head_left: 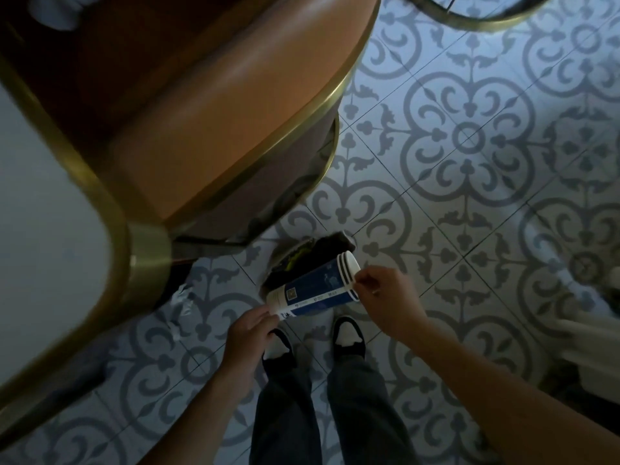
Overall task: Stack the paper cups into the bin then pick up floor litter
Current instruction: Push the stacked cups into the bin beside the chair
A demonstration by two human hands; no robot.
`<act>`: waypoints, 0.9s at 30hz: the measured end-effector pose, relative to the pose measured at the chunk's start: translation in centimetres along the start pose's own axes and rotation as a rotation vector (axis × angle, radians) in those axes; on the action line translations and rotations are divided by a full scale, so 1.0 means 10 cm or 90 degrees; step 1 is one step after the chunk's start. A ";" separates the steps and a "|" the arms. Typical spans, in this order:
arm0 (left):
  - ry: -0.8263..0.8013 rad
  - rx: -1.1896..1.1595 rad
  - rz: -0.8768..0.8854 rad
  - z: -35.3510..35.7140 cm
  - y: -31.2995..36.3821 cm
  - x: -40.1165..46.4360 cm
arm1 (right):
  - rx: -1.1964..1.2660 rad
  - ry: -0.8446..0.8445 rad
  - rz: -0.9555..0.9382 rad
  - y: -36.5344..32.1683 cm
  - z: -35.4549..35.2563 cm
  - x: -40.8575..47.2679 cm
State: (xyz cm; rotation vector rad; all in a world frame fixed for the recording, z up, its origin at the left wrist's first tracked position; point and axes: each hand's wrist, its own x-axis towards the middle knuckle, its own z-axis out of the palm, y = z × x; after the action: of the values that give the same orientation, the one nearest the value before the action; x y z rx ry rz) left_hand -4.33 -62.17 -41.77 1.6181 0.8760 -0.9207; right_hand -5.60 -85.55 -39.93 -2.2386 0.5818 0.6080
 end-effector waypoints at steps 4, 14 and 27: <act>-0.014 0.041 0.027 0.13 0.00 0.47 | 0.003 -0.002 -0.005 0.15 0.14 0.31; -0.052 0.084 -0.035 0.51 -0.06 1.44 | -0.041 0.021 -0.043 0.30 0.41 0.91; -0.090 0.221 0.002 1.14 0.05 1.88 | -0.179 -0.001 -0.180 0.49 0.79 1.19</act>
State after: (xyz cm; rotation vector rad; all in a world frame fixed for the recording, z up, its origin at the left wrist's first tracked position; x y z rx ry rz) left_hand 2.75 -71.55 -60.30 1.8178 0.6401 -1.2208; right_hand -0.94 -85.36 -54.33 -2.5222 0.1777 0.5729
